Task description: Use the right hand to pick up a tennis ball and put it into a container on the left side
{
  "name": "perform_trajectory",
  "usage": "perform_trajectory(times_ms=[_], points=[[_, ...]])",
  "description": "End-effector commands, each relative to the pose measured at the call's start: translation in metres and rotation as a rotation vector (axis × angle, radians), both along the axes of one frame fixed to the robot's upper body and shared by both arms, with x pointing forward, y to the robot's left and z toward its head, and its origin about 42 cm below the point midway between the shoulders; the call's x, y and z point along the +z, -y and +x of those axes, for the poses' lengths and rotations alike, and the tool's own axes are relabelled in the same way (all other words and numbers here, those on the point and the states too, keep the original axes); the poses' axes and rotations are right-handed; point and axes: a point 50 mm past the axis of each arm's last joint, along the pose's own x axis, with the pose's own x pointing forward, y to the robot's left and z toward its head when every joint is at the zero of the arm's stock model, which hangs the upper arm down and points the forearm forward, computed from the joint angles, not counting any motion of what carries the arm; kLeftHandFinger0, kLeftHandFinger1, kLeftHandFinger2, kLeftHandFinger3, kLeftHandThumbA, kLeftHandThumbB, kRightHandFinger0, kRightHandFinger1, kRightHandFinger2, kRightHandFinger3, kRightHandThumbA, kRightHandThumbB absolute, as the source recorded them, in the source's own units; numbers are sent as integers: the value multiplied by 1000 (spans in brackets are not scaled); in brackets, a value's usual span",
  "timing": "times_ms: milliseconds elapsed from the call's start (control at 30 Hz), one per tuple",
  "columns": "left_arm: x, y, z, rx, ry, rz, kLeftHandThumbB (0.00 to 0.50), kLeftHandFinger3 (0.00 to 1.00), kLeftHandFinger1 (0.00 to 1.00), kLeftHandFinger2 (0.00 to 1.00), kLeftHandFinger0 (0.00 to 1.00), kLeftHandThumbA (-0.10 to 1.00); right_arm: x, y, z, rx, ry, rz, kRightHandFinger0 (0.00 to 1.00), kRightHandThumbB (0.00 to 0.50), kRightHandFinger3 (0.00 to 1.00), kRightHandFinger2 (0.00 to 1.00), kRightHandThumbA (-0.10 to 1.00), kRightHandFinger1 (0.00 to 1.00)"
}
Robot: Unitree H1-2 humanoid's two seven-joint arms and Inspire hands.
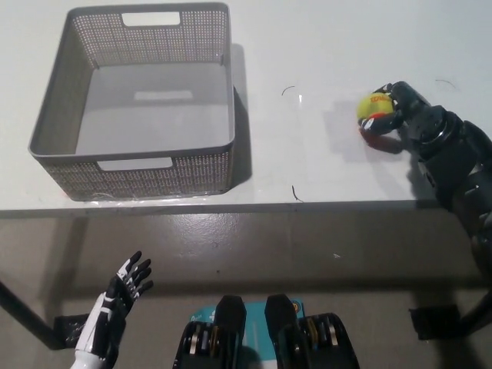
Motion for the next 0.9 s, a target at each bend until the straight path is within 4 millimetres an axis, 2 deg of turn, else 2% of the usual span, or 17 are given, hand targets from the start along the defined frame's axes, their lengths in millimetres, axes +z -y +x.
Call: perform_trajectory(times_ms=[0, 33, 67, 133, 200, 333, 367, 500, 567, 667, 767, 800, 833, 867], points=[[12, -6, 9, -6, 57, 17, 241, 1000, 1000, 1000, 1000, 1000, 26, -7, 7, -38, 167, 81, 46, 142, 859, 740, -100, 465], [13, -6, 9, -5, 53, 12, 242, 1000, 1000, 1000, 1000, 1000, 25, -8, 7, -45, 168, 99, 60, 140, 845, 801, -100, 532], [12, -6, 9, -3, 52, 9, 243, 1000, 1000, 1000, 1000, 1000, 24, -8, 7, -47, 169, 107, 68, 136, 873, 843, -100, 567], [12, -6, 10, -4, 54, 10, 255, 1000, 1000, 1000, 1000, 1000, 24, -8, 7, -50, 176, 115, 53, 133, 932, 901, -100, 587], [13, -6, 10, -3, 56, 13, 261, 1000, 1000, 1000, 1000, 1000, 25, -9, 7, -55, 185, 133, 13, 139, 893, 892, -100, 558], [12, -6, 11, -5, 50, 0, 248, 1000, 1000, 1000, 1000, 1000, 29, -10, 8, -68, 201, 163, 37, 126, 896, 900, -100, 584], [12, -6, 11, -6, 54, 4, 240, 1000, 1000, 1000, 1000, 1000, 32, -10, 9, -65, 215, 172, 28, 124, 857, 869, -100, 560], [10, -8, 10, -2, 52, 7, 247, 1000, 1000, 1000, 1000, 1000, 55, -20, 14, -49, 288, 214, 43, 131, 786, 865, -100, 538], [10, -7, 10, -4, 49, 3, 249, 1000, 1000, 1000, 1000, 1000, 72, -27, 17, -23, 342, 245, 25, 126, 754, 817, -100, 519], [9, -7, 10, -8, 48, 10, 253, 1000, 1000, 1000, 1000, 1000, 98, -42, 21, 17, 422, 299, 2, 132, 783, 781, -100, 481], [10, -6, 10, -11, 49, 8, 247, 1000, 1000, 1000, 1000, 1000, 122, -56, 22, 62, 489, 310, 0, 148, 764, 753, -100, 465], [10, -6, 10, -11, 47, 4, 239, 1000, 1000, 1000, 1000, 1000, 129, -60, 22, 76, 500, 320, 0, 137, 755, 742, -100, 461], [10, -6, 10, -7, 39, -4, 261, 1000, 1000, 1000, 1000, 1000, 143, -71, 23, 96, 518, 334, 0, 142, 757, 730, -100, 445], [10, -6, 9, -8, 37, -4, 263, 1000, 1000, 1000, 1000, 1000, 146, -73, 23, 102, 524, 340, 0, 138, 757, 729, -100, 435]])
